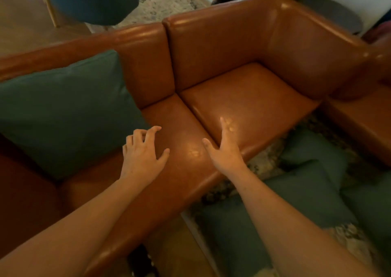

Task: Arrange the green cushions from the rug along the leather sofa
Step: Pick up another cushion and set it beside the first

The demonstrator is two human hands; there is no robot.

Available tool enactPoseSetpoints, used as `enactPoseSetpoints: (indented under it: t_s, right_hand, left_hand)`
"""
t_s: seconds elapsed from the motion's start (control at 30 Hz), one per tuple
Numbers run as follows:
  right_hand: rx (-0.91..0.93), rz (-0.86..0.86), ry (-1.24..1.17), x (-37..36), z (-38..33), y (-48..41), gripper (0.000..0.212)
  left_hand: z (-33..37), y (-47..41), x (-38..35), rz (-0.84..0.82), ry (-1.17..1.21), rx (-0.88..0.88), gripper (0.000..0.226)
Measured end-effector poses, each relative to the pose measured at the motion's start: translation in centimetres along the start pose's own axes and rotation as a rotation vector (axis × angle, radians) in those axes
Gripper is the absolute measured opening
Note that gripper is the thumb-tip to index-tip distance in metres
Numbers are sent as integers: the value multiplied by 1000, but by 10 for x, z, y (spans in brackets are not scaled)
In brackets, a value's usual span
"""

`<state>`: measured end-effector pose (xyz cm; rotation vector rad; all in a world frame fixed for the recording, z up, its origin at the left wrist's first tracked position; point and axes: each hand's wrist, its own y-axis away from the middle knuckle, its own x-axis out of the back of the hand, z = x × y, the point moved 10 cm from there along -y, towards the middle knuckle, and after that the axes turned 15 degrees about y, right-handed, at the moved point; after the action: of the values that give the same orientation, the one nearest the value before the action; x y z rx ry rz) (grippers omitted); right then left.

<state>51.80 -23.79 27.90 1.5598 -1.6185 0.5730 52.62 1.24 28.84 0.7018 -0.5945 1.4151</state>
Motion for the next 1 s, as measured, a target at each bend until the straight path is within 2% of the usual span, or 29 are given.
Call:
enactPoseSetpoints:
  t_s: [0.2,0.33,0.73,1.0]
  right_hand:
    - [-76,-3,31,54,98,78,88]
    - [-136,-27,63,73,156,94,85]
    - [-390,-174,204,79,342,73,82]
    - [-364,-293,253,64,415,67,81]
  left_hand:
    - [71,71,-66,-45,45,-24,70]
    - [89,87,-105,-77,81,-22,70]
    - [92,80,-247,-202,19,186,75]
    - [85,97,-313,-227,-29,370,77]
